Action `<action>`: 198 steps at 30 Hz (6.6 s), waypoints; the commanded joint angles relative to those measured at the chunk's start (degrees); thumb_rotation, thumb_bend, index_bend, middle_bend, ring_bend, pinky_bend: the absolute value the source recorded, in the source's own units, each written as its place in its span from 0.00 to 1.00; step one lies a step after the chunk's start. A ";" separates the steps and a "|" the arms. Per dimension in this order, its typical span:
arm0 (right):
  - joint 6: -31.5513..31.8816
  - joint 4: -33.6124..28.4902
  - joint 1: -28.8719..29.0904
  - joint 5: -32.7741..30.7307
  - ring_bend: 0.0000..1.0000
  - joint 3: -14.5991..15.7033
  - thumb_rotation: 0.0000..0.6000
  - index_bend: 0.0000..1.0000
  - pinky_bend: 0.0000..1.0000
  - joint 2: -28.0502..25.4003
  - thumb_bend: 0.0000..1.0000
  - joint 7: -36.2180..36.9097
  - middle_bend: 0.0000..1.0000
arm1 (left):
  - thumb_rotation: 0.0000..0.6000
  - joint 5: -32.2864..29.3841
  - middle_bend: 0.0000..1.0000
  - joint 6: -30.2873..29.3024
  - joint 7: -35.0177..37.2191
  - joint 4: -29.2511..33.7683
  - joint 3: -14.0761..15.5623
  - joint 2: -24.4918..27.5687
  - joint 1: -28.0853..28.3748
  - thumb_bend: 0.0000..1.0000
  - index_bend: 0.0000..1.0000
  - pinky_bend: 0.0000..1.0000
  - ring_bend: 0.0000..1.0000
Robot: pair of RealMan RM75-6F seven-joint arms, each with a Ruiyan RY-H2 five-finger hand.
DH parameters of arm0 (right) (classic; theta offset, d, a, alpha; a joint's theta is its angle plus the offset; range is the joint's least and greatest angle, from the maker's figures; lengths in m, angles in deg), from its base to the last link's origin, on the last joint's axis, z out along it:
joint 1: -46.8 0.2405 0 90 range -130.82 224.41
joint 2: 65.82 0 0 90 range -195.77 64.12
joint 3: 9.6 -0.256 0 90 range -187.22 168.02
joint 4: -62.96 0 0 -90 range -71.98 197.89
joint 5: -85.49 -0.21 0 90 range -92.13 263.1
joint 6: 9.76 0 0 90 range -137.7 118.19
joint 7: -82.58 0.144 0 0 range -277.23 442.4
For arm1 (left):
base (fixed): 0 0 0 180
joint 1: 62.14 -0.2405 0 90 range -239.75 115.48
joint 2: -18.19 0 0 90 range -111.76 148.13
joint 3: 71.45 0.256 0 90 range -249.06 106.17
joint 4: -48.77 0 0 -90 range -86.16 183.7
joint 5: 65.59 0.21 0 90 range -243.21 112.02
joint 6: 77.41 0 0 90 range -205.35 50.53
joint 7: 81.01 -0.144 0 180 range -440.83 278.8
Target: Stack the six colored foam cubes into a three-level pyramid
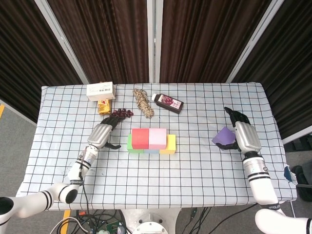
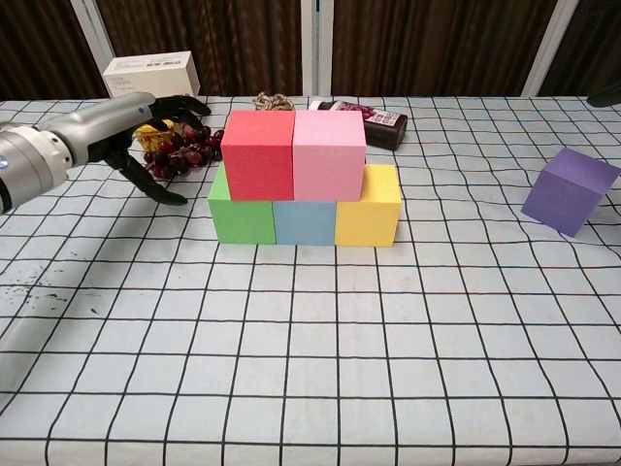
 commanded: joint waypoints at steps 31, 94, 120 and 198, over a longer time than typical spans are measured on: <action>3.87 15.85 0.76 -17.69 0.00 2.40 1.00 0.00 0.00 10.79 0.00 -12.30 0.08 | 1.00 9.06 0.11 -20.85 1.19 17.44 7.13 24.70 -18.69 0.00 0.10 0.12 0.06; 10.22 19.34 2.38 -13.54 0.14 -5.31 1.00 0.00 0.01 22.83 0.14 -17.79 0.40 | 1.00 13.50 0.11 -20.27 11.97 7.81 7.55 23.87 -21.40 0.00 0.10 0.12 0.05; -18.75 2.29 22.69 -9.36 0.11 -10.60 1.00 0.00 0.00 0.66 0.01 -20.59 0.36 | 1.00 16.51 0.11 -26.37 14.51 15.04 10.64 28.01 -27.33 0.00 0.11 0.11 0.05; -8.71 12.20 38.14 -20.25 0.15 -4.33 1.00 0.00 0.00 19.91 0.04 -14.95 0.43 | 1.00 21.11 0.10 -25.64 24.77 8.85 13.47 28.35 -27.37 0.00 0.11 0.10 0.02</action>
